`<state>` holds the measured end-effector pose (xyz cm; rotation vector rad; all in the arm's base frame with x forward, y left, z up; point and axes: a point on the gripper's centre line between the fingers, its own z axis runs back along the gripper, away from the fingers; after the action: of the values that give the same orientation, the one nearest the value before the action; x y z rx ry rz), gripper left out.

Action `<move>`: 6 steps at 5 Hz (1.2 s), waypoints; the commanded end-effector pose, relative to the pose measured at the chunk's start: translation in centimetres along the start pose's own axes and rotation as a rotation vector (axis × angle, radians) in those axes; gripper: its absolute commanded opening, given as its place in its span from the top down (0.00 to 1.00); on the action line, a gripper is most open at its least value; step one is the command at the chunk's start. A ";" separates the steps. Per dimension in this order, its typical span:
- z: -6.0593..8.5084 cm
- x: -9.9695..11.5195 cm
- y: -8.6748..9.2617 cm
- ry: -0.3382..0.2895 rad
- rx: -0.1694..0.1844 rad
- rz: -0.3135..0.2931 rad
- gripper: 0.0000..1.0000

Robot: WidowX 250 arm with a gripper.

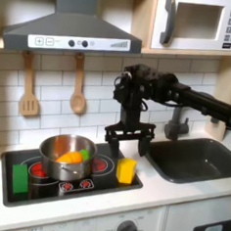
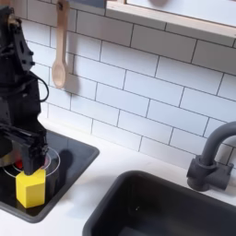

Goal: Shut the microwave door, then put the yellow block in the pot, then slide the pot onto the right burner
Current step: 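Put the yellow block in the pot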

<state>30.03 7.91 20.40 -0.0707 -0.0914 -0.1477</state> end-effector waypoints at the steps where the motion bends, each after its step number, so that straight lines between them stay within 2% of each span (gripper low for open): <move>1: 0.1 0.0 0.0 -0.001 0.001 0.001 0.00; 3: 0.0 0.0 0.0 0.000 0.000 0.001 0.00; 4: -0.4 0.5 -0.3 0.011 0.008 -0.023 0.00; 5: -0.8 0.6 0.3 0.008 0.016 -0.016 0.00; 6: -1.2 0.9 0.0 0.008 0.054 -0.053 0.00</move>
<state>31.27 7.70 19.67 -0.0129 -0.1036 -0.1961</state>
